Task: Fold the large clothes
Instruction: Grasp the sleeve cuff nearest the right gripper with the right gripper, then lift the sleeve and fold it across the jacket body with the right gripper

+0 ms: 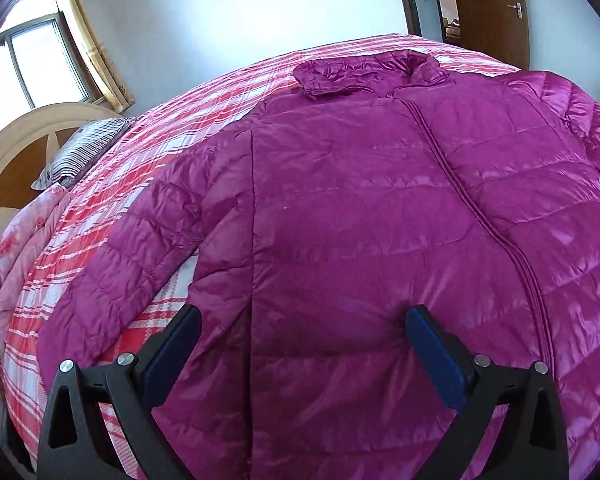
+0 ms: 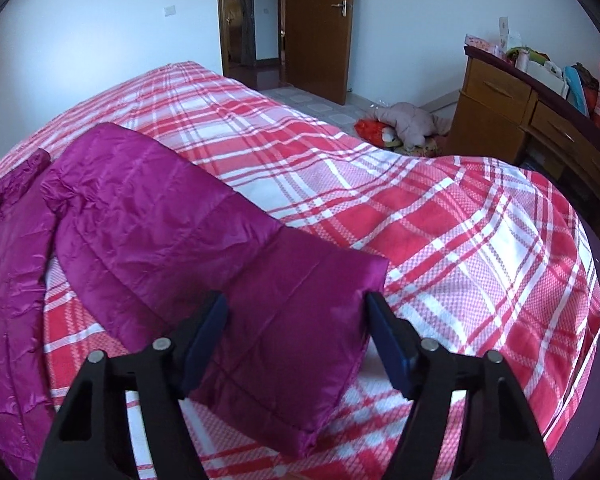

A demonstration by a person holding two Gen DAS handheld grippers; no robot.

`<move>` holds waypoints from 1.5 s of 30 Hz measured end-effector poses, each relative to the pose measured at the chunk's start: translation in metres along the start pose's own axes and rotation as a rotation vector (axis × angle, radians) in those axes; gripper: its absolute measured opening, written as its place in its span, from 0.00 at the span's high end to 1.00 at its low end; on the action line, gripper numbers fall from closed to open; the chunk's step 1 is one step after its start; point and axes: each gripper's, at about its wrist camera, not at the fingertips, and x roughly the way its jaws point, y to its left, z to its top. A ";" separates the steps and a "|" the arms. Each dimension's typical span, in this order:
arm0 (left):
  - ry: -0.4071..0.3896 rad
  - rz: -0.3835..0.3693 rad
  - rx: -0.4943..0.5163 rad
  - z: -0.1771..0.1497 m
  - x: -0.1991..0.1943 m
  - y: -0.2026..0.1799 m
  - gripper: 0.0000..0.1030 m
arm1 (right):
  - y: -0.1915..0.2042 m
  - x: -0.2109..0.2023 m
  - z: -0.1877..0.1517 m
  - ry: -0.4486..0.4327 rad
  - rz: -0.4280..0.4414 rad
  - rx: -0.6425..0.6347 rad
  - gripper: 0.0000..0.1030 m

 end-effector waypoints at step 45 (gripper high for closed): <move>-0.087 -0.123 -0.179 -0.002 -0.027 0.067 0.01 | 0.360 -0.103 -0.011 -0.412 0.378 -0.804 0.88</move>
